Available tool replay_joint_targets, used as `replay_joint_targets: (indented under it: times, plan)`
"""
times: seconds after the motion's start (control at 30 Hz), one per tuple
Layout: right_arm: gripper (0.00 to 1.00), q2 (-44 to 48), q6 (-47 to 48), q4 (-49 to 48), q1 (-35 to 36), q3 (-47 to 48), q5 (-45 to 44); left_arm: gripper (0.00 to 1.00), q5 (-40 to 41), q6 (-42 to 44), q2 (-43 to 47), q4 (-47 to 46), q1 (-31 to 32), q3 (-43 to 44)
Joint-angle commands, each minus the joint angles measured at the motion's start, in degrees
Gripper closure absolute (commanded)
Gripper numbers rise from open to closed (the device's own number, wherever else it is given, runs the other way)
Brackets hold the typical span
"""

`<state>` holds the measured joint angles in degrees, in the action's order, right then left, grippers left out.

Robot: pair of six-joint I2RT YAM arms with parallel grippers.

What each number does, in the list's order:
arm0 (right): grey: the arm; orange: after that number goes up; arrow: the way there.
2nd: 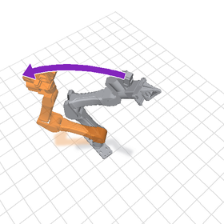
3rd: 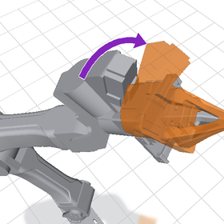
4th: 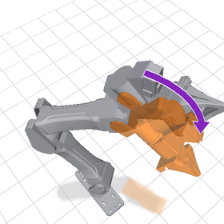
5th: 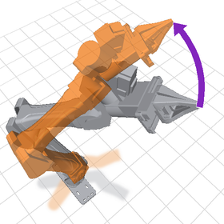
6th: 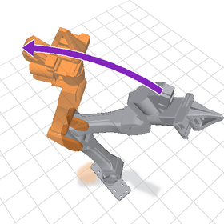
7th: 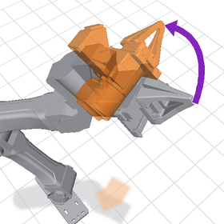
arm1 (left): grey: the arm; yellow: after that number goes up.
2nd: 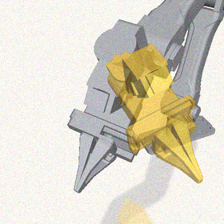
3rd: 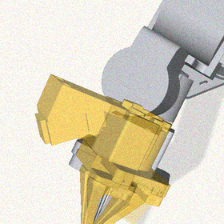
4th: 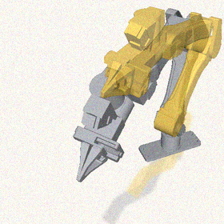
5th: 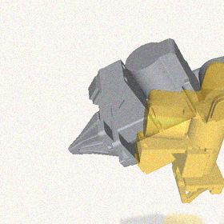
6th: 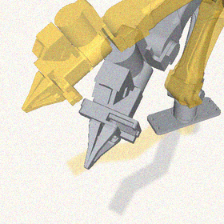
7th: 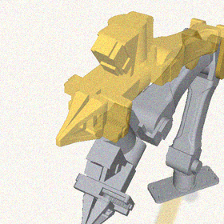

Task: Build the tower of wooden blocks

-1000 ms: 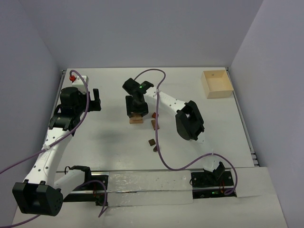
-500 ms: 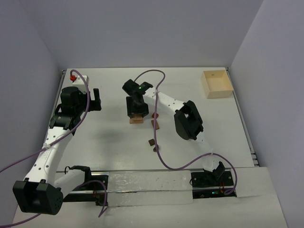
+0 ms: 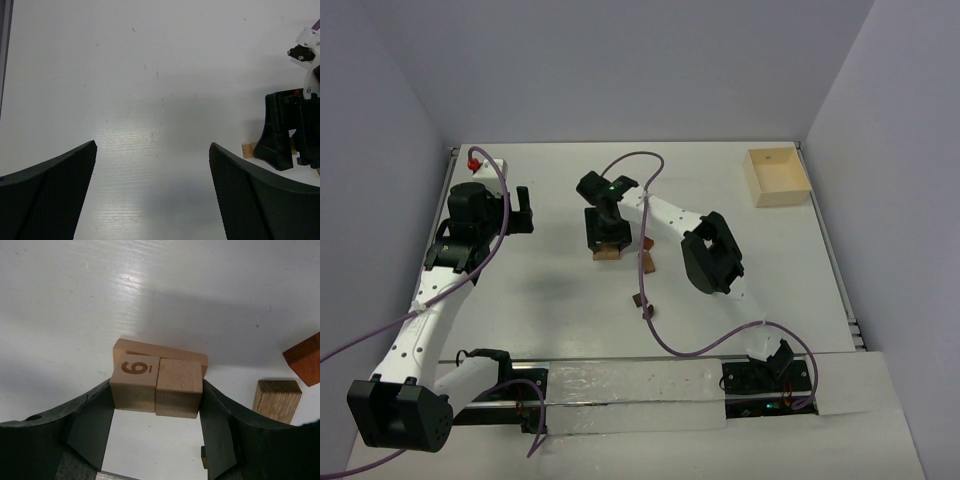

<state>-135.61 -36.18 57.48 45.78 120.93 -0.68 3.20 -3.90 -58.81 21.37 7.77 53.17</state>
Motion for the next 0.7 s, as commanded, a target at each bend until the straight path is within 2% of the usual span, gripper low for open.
replay_joint_targets:
  times: [0.0, 0.2, 0.67]
  plan:
    - [1.0, -0.2, 0.0, -1.0, 0.4, 5.2, -0.1, 0.01, 0.1, -0.6, 0.3, -2.6, -0.3, 0.3]
    - [1.0, 1.6, -0.4, -1.5, 0.5, 7.1, -1.7, 0.01, -0.1, -0.7, 0.0, -2.6, -0.3, 0.5]
    - [1.0, 4.3, -0.3, -2.3, 0.8, -0.9, -2.3, 0.01, 0.1, -0.7, 0.5, -2.6, -0.3, 0.2]
